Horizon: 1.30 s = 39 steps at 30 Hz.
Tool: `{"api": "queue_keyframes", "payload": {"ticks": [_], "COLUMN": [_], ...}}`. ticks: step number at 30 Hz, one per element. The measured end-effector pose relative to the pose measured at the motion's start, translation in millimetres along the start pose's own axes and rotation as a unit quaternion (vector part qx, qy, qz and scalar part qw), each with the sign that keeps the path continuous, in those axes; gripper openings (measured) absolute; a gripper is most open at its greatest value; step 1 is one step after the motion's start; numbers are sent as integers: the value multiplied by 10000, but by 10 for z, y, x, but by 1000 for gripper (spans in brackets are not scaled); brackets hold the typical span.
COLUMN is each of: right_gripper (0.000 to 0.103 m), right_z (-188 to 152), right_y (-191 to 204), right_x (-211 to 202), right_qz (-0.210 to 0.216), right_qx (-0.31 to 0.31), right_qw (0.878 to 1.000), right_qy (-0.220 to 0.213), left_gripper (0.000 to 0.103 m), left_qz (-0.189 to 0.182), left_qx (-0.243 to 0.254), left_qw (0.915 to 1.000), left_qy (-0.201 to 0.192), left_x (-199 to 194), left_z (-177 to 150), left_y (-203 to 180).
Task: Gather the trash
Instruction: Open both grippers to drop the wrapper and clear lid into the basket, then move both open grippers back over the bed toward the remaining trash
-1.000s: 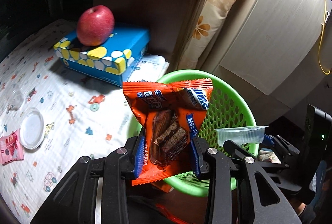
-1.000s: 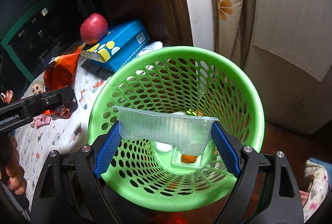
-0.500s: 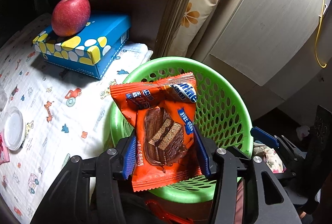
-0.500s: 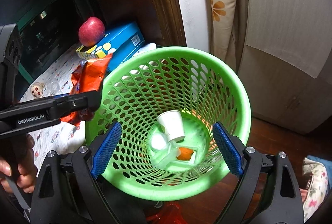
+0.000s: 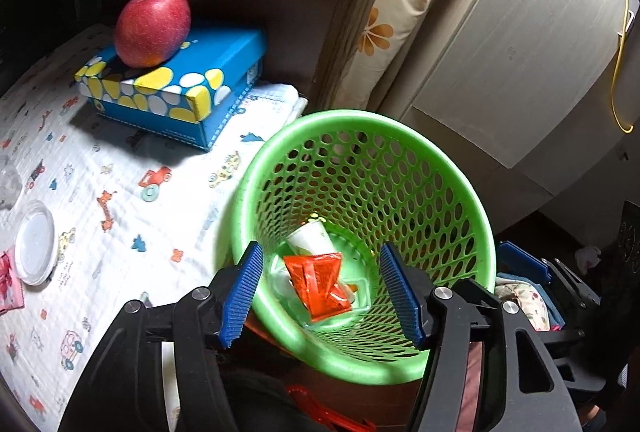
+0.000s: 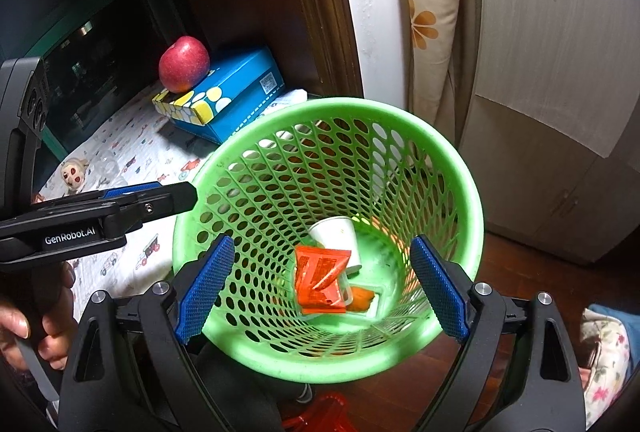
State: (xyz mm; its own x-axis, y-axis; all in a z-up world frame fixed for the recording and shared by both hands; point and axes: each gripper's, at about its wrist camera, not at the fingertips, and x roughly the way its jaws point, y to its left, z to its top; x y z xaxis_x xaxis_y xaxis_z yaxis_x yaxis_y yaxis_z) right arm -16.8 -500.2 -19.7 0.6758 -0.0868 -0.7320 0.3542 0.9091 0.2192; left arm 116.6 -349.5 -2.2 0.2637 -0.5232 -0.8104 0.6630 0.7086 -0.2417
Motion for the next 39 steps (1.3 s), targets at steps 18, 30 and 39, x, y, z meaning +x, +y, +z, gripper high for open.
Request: {"api": "queue_keyframes", "payload": {"ticks": [18, 30, 39], "right_gripper": [88, 88, 88], "right_z": [93, 189, 72], "right_y": [702, 1503, 2292], "right_x": [174, 483, 910], "right_qz": [532, 1129, 1583], "right_qx": [-595, -1063, -1647], "right_qw": [9967, 9874, 9712], "right_qy": [154, 327, 680], "left_gripper": [65, 71, 71], "left_qz": [944, 1700, 2207], "left_qx": [-758, -1611, -2390], "left_qw": [9917, 9710, 9447], "left_qy": [-422, -477, -415], "left_x": [-557, -947, -1215], "left_z": [-250, -604, -1033], "left_y": [996, 1982, 2824]}}
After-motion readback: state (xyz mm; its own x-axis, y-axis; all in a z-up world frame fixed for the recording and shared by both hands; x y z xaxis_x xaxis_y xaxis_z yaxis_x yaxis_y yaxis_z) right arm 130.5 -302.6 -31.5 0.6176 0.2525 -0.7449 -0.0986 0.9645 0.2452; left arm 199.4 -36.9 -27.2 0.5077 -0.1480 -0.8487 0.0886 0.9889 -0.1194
